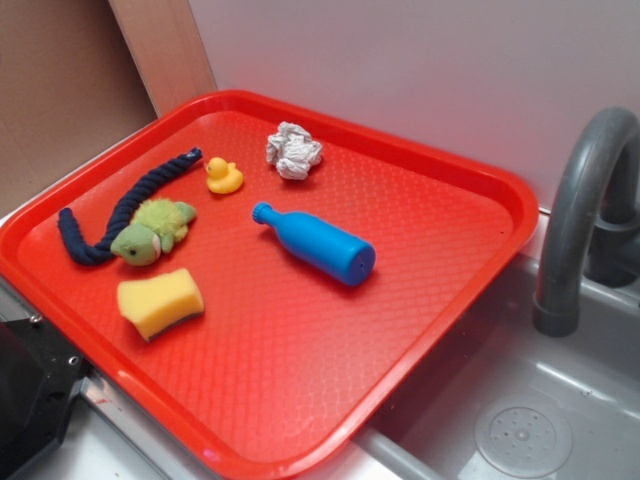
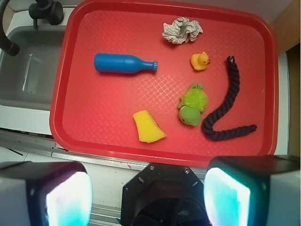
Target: Grab the blue bottle.
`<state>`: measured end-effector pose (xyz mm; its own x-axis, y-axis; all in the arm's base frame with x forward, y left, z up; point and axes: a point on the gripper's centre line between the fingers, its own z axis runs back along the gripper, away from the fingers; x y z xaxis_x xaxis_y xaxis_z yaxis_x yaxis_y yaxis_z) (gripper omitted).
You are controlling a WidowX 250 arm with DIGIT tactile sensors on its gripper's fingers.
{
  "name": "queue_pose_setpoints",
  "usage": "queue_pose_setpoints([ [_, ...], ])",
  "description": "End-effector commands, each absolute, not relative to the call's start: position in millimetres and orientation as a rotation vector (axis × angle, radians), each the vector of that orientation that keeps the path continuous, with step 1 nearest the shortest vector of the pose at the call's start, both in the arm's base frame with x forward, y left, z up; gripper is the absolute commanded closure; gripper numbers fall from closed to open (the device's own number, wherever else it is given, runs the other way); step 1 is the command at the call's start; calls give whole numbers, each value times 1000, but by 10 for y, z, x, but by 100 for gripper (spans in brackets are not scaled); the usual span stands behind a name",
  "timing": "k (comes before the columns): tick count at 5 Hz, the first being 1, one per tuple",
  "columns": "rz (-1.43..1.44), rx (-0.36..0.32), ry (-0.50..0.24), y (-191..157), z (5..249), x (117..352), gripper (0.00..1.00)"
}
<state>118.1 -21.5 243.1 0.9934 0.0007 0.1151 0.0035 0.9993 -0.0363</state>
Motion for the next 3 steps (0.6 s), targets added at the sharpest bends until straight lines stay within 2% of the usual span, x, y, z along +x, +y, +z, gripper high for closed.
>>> queue_pose_setpoints([
  [1, -1, -36, -115, -215, 2431, 1181, 0],
  [2, 179, -229, -21, -410, 2356, 1507, 0],
  [3, 372, -191, -98, -557, 2270, 1848, 0],
])
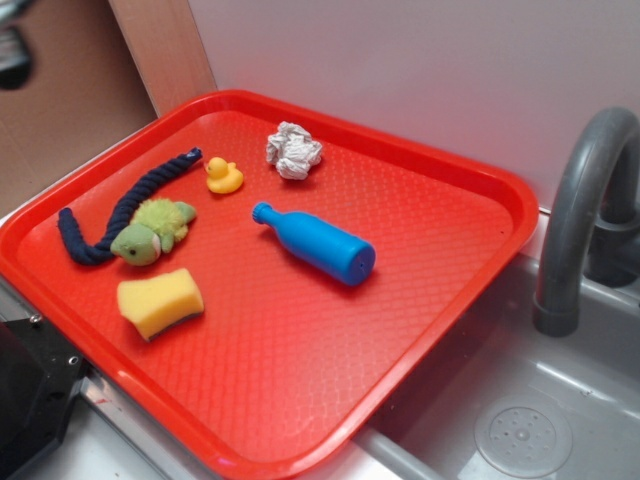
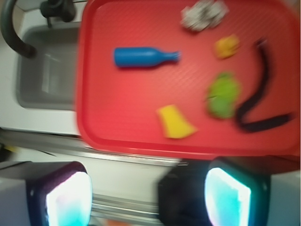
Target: Grab the blue bottle.
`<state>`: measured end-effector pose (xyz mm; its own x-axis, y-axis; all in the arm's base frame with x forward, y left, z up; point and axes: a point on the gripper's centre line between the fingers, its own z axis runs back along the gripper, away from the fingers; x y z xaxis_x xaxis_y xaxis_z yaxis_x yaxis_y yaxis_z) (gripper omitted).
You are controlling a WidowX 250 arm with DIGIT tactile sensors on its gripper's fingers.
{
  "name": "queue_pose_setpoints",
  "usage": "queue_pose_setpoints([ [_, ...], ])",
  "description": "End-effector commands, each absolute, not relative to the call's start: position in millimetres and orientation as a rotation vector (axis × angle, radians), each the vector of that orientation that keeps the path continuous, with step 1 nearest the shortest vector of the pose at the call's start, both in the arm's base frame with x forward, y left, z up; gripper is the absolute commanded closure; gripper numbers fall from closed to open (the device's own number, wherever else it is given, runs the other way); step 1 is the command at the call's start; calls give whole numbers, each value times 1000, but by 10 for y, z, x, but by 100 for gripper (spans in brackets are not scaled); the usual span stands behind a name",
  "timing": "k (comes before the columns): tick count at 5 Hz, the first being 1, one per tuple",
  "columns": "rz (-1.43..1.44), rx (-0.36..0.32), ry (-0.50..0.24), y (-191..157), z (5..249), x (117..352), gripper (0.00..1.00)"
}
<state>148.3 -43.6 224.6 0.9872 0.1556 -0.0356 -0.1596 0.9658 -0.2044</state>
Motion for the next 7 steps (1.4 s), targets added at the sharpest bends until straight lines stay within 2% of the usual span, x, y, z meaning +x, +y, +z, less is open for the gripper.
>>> queue_pose_setpoints([
  [1, 614, -155, -193, -582, 2127, 2141, 0],
  [2, 850, -54, -299, -586, 1773, 2399, 0],
  [3, 961, 8, -353, -610, 1441, 2604, 0],
  [4, 1049, 40, -354, -559, 1129, 2772, 0],
  [5, 1101, 38, -307, -524, 877, 2824, 0],
  [7, 1163, -24, -123, -473, 596, 2519, 0],
])
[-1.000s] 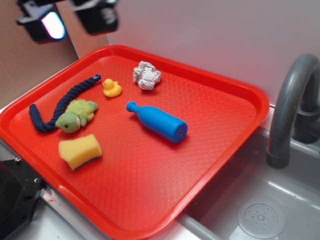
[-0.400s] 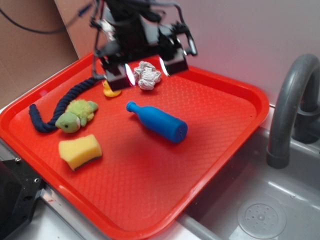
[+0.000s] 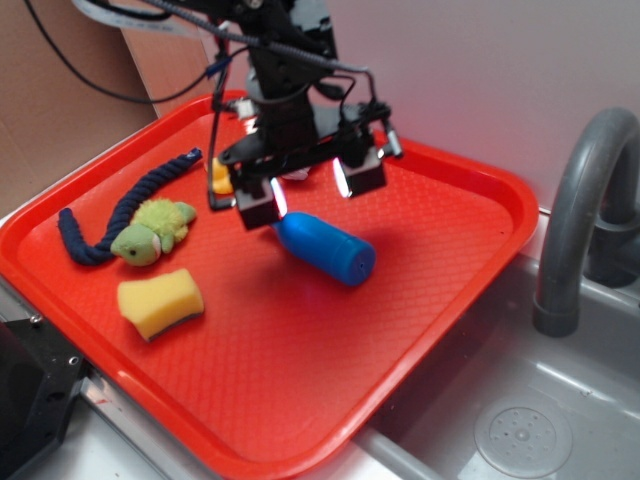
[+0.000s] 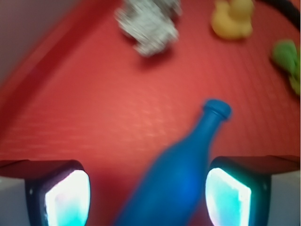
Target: Grab the blue bottle.
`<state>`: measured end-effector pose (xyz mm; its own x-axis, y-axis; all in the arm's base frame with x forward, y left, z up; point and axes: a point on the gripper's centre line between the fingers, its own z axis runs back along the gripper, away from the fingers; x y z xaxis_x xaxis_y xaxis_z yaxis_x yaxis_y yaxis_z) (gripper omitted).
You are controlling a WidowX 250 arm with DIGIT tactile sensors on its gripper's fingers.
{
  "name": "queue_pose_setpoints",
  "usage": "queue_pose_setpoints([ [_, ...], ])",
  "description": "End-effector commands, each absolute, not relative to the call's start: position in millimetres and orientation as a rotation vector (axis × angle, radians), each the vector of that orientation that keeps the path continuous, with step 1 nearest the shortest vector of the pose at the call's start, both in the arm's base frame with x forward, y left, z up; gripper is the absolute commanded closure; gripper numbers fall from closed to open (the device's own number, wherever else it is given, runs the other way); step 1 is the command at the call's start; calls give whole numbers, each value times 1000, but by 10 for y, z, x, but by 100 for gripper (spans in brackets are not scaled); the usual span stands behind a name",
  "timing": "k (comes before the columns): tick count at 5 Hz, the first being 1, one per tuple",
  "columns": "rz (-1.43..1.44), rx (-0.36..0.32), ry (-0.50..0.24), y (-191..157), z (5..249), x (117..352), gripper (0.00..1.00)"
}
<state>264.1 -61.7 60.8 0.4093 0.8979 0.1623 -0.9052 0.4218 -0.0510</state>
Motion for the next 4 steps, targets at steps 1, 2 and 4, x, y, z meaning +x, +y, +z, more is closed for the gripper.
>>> queue_pose_setpoints([
  [1, 1144, -40, -111, -509, 486, 2515, 0],
  [2, 1051, -151, -254, -643, 271, 2690, 100],
  [4, 721, -71, -234, -434, 638, 2745, 100],
])
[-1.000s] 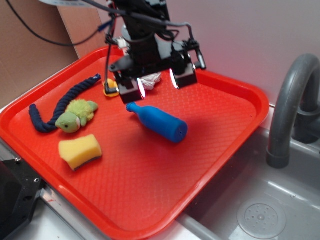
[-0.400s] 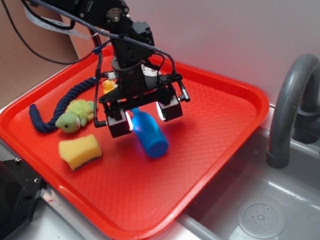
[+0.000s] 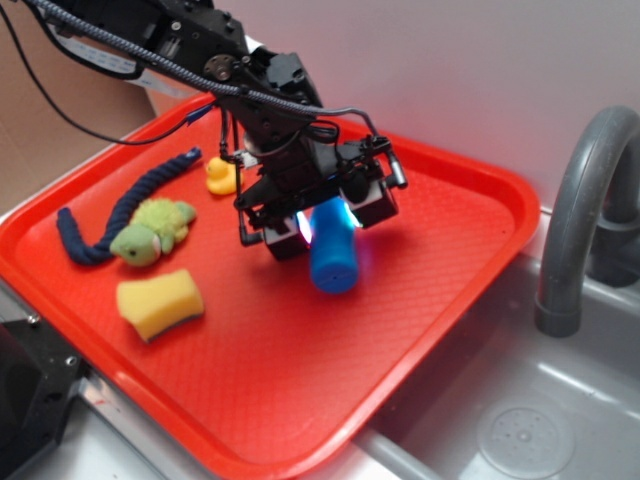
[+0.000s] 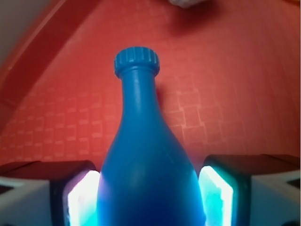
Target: Grab the blue bottle.
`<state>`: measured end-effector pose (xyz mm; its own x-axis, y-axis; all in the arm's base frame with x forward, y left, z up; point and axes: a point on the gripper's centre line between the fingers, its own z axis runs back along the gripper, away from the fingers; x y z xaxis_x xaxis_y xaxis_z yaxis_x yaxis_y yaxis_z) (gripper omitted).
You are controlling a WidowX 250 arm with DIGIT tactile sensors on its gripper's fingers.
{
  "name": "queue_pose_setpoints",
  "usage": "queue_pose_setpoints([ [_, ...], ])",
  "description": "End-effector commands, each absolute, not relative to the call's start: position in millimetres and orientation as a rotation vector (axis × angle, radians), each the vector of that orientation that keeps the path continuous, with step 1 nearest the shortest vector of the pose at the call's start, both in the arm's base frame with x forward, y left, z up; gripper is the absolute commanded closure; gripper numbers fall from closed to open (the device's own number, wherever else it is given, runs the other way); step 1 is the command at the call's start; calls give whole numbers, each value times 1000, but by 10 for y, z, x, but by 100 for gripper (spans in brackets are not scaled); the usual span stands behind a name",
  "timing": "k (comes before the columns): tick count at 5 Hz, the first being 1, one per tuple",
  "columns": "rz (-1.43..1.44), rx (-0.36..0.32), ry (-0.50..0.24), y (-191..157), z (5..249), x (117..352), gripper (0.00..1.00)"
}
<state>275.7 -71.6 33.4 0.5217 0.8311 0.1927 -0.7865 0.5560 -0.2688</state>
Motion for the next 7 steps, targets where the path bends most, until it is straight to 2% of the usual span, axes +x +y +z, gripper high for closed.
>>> queue_pose_setpoints([
  [1, 493, 24, -155, -312, 1076, 2792, 100],
  [2, 317, 87, -189, -229, 1598, 2797, 100],
  [3, 152, 132, -176, -59, 2029, 2780, 100],
  [4, 23, 148, -236, 64, 2362, 2659, 100],
  [6, -9, 115, -322, 22, 2650, 2529, 100],
  [7, 2, 70, -283, 5, 2553, 2543, 100],
])
